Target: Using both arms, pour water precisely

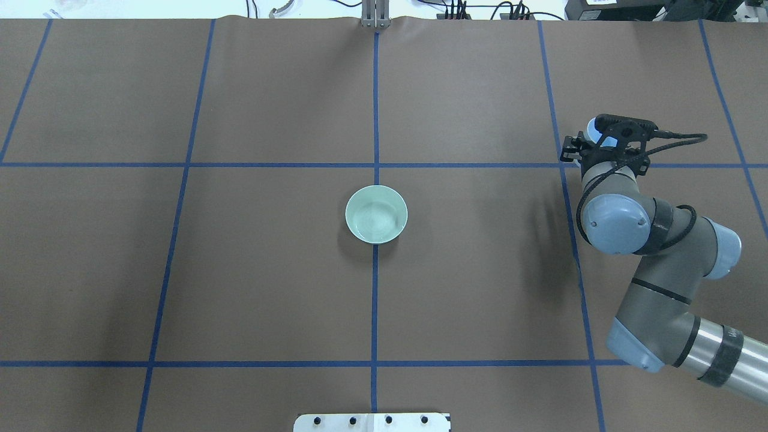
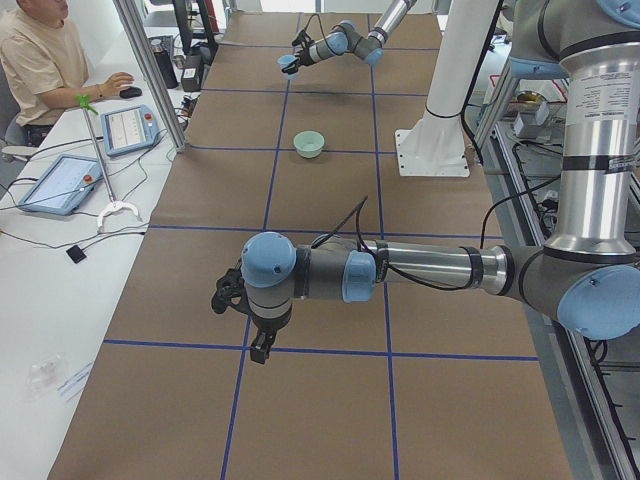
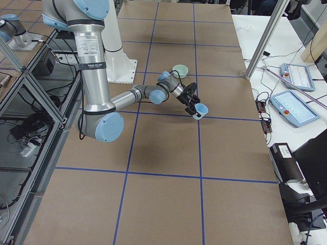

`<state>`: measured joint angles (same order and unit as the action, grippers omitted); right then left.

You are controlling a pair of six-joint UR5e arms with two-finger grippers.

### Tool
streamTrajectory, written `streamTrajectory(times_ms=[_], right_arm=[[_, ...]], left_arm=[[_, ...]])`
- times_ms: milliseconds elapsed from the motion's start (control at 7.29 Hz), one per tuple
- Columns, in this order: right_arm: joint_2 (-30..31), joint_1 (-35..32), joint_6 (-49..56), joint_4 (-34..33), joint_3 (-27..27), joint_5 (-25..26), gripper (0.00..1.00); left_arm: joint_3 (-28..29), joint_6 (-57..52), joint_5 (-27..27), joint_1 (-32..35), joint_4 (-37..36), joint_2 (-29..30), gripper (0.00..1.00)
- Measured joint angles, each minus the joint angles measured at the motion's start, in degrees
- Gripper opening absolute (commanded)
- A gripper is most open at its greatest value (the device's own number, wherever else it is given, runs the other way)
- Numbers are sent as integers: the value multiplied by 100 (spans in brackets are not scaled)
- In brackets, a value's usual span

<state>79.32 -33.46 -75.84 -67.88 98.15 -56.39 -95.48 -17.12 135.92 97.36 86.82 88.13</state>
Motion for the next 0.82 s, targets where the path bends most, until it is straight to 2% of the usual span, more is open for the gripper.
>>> streamTrajectory(times_ms=[137,412,824], right_arm=[[-149,-5,680,183,36,-304,0],[-238,-106,2918,1112,114,-1272,0],[-371,-257,4871,2180,138,-2897,0]], left_arm=[[-21,-6,-1,110,-109,-78,100],[-53,-2,0,173,-157,-123,100],[-72,15,35,178,-151,-66,100]])
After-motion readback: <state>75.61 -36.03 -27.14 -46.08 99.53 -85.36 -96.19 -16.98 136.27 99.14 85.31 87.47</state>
